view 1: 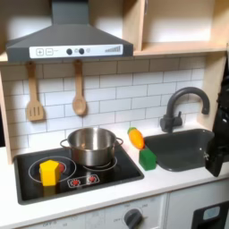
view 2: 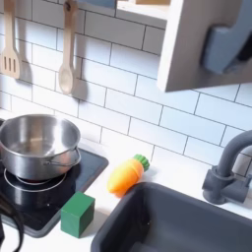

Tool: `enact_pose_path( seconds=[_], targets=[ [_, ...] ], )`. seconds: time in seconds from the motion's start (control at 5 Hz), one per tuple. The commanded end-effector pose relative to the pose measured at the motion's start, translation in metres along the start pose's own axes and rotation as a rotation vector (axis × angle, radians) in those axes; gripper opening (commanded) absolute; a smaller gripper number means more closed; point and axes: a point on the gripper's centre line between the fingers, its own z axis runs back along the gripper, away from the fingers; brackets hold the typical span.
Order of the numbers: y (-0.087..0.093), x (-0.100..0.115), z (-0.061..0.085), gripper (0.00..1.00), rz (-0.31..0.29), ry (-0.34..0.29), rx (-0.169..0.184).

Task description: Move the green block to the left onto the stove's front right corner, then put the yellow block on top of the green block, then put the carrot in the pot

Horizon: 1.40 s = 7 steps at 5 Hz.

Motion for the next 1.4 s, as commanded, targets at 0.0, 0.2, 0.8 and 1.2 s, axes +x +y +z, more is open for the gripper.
enact_pose_path(
  seconds=[0.0, 0.2, 0.8, 1.2],
  targets=[
    [0.0, 0.0, 0.0, 1.0, 0.0, 0.002, 0.0],
    [0.004, 0.011, -0.012, 1.0, -0.023, -0.035, 0.004],
    [0.025, 0.053, -0.029, 1.0, 0.023, -0.099, 0.013],
    [0.045, 0.093, -0.021, 1.0, 0.102, -0.202, -0.008]
  ],
)
